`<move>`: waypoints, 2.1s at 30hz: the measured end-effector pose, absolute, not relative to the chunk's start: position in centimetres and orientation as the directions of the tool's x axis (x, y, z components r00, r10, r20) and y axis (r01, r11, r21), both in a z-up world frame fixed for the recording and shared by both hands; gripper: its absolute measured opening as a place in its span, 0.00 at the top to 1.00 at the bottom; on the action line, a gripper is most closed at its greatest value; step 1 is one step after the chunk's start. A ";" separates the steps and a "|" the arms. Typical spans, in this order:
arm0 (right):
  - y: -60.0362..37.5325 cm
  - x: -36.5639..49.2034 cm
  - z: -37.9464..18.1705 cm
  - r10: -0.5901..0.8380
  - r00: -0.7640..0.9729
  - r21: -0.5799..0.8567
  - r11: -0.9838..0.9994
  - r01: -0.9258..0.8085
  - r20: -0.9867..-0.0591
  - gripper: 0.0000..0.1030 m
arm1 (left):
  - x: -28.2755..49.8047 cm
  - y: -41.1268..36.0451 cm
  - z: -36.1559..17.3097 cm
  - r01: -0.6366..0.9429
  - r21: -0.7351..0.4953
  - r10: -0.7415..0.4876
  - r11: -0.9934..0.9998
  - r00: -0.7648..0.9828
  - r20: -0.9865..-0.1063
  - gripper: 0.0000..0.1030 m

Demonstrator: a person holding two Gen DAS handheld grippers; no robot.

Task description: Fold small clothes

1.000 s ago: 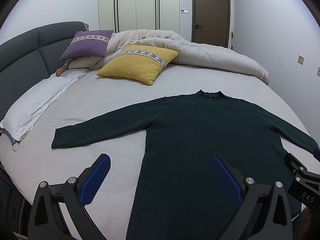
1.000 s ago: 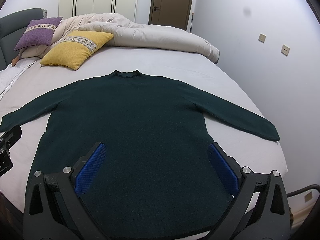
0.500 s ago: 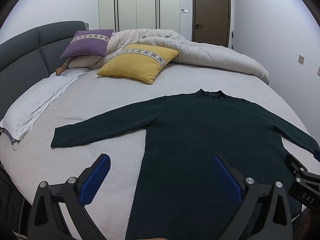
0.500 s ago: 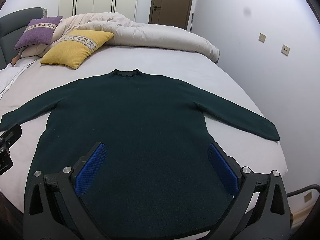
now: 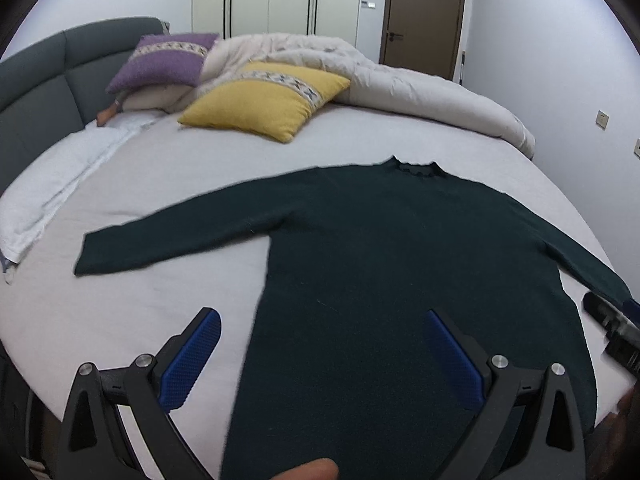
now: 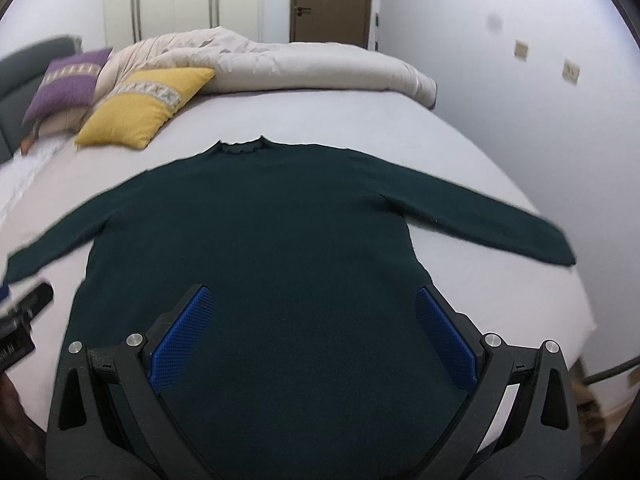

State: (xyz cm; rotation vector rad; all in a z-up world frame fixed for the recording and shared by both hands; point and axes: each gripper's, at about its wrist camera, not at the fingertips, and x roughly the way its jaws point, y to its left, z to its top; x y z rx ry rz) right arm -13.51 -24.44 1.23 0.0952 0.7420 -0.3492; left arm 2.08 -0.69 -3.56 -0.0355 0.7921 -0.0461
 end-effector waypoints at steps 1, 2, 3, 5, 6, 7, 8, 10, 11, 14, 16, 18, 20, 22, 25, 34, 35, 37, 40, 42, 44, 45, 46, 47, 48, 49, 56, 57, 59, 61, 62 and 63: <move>-25.8 -13.3 1.2 -0.269 0.683 -0.013 0.934 0.356 -0.679 0.00 | 2.3 -1.0 -3.9 0.033 -0.038 -0.050 0.999 0.700 -0.712 0.00; -27.7 -13.2 1.1 -0.265 0.684 0.015 0.927 0.374 -0.679 0.00 | 2.5 -1.4 -4.2 0.041 -0.028 -0.049 0.999 0.697 -0.716 0.00; -29.6 -13.1 1.0 -0.260 0.683 0.046 0.918 0.395 -0.682 0.00 | 2.8 -1.7 -4.5 0.051 -0.025 -0.053 0.998 0.689 -0.723 0.00; -34.2 -12.9 0.4 -0.241 0.671 0.122 0.887 0.446 -0.701 0.00 | 3.9 -2.0 -5.1 0.080 -0.054 -0.094 0.995 0.662 -0.743 0.00; -36.5 -12.8 0.1 -0.230 0.665 0.157 0.869 0.469 -0.710 0.00 | 4.6 -2.2 -5.5 0.092 -0.086 -0.126 0.992 0.643 -0.755 0.00; -39.7 -12.9 -0.4 -0.223 0.660 0.199 0.842 0.501 -0.717 0.00 | 5.1 -2.3 -5.8 0.095 -0.100 -0.138 0.990 0.634 -0.761 0.00; -42.2 -13.0 -0.9 -0.227 0.658 0.227 0.817 0.530 -0.718 0.00 | 5.7 -2.6 -6.0 0.094 -0.109 -0.144 0.990 0.628 -0.765 0.00; -47.8 -13.8 -2.1 -0.226 0.657 0.308 0.744 0.593 -0.719 0.00 | 6.6 -3.1 -6.3 0.093 -0.123 -0.154 0.988 0.630 -0.761 0.00; -50.8 -14.4 -2.9 -0.217 0.653 0.356 0.693 0.627 -0.726 0.01 | 7.2 -3.3 -6.3 0.100 -0.144 -0.175 0.985 0.638 -0.750 0.00; -58.6 -16.4 -5.6 -0.182 0.655 0.488 0.531 0.693 -0.733 0.15 | 8.7 -4.2 -6.6 0.148 -0.221 -0.264 0.964 0.639 -0.722 0.00; -62.5 -17.6 -7.4 -0.162 0.651 0.539 0.432 0.723 -0.742 0.18 | 10.0 -5.4 -7.1 0.178 -0.226 -0.288 0.958 0.597 -0.749 0.00; -65.0 -18.7 -8.5 -0.164 0.666 0.583 0.363 0.727 -0.728 0.26 | 11.1 -6.4 -7.6 0.188 -0.218 -0.287 0.958 0.571 -0.769 0.00; -67.2 -19.3 -9.4 -0.151 0.706 0.650 0.294 0.701 -0.692 0.28 | 12.0 -6.9 -7.9 0.181 -0.237 -0.298 0.954 0.564 -0.770 0.00; -68.6 -19.2 -9.9 -0.159 0.732 0.691 0.249 0.679 -0.663 0.28 | 12.6 -7.2 -8.2 0.187 -0.272 -0.330 0.944 0.556 -0.763 0.00; -70.5 -18.0 -10.5 -0.183 0.745 0.706 0.239 0.666 -0.641 0.33 | 13.7 -7.8 -8.7 0.197 -0.332 -0.385 0.922 0.532 -0.754 0.00; -72.0 -10.2 -7.3 -0.209 0.713 0.606 0.402 0.686 -0.669 0.94 | 15.0 -6.0 -10.2 0.160 -0.454 -0.470 0.877 0.483 -0.739 0.11; -70.8 -8.7 -6.2 -0.202 0.723 0.597 0.442 0.670 -0.661 0.94 | 15.1 -5.6 -10.2 0.153 -0.463 -0.475 0.873 0.484 -0.735 0.11; -67.8 -4.7 -3.8 -0.177 0.741 0.562 0.546 0.622 -0.648 0.94 | 15.1 -4.8 -10.2 0.141 -0.485 -0.486 0.863 0.490 -0.724 0.11; -60.1 3.5 -0.6 -0.081 0.769 0.488 0.730 0.478 -0.634 0.94 | 15.2 -3.4 -10.0 0.130 -0.510 -0.500 0.850 0.503 -0.705 0.11; -54.9 8.0 0.1 -0.008 0.773 0.453 0.806 0.381 -0.634 0.94 | 15.1 -2.2 -9.8 0.121 -0.519 -0.500 0.846 0.516 -0.696 0.11; -48.7 13.0 0.4 0.064 0.761 0.411 0.869 0.276 -0.646 0.94 | 15.1 -0.8 -9.7 0.108 -0.528 -0.498 0.843 0.528 -0.688 0.11; -45.9 14.8 -0.2 0.088 0.753 0.397 0.886 0.240 -0.652 0.94 | 15.1 -0.1 -9.7 0.099 -0.531 -0.495 0.842 0.534 -0.686 0.11; -42.7 17.0 -0.9 0.122 0.738 0.388 0.900 0.200 -0.663 0.94 | 15.2 0.6 -9.8 0.090 -0.532 -0.490 0.842 0.540 -0.685 0.11; -40.7 18.4 -1.6 0.144 0.726 0.386 0.905 0.177 -0.673 0.94 | 15.3 1.6 -9.9 0.080 -0.534 -0.485 0.842 0.547 -0.683 0.11; -38.4 20.5 -2.7 0.176 0.707 0.388 0.910 0.149 -0.685 0.94 | 15.4 2.3 -10.0 0.071 -0.534 -0.479 0.842 0.553 -0.682 0.11; -36.4 21.4 -3.3 0.194 0.695 0.391 0.910 0.135 -0.693 0.94 | 15.5 3.2 -10.2 0.058 -0.536 -0.472 0.842 0.559 -0.682 0.11; -24.2 22.1 -11.4 0.274 0.606 0.434 0.891 0.131 -0.746 0.40 | 16.5 5.3 -11.7 0.010 -0.545 -0.457 0.838 0.559 -0.692 0.10; -23.6 20.8 -12.3 0.292 0.615 0.451 0.885 0.117 -0.733 0.37 | 16.7 5.1 -11.8 0.014 -0.547 -0.460 0.837 0.557 -0.691 0.10; -23.8 19.6 -11.6 0.287 0.646 0.450 0.888 0.099 -0.708 0.33 | 17.3 3.8 -11.7 0.029 -0.552 -0.474 0.833 0.551 -0.687 0.09; -26.4 15.6 -10.4 0.272 0.682 0.462 0.881 0.108 -0.679 0.33 | 18.1 2.0 -11.6 0.050 -0.544 -0.481 0.837 0.540 -0.691 0.09; -27.6 14.6 -9.9 0.265 0.692 0.466 0.877 0.117 -0.672 0.33 | 18.7 0.8 -11.6 0.068 -0.540 -0.488 0.839 0.532 -0.692 0.09; -29.1 13.7 -9.5 0.252 0.699 0.466 0.875 0.130 -0.669 0.33 | 19.3 -0.4 -11.5 0.086 -0.530 -0.490 0.844 0.525 -0.696 0.09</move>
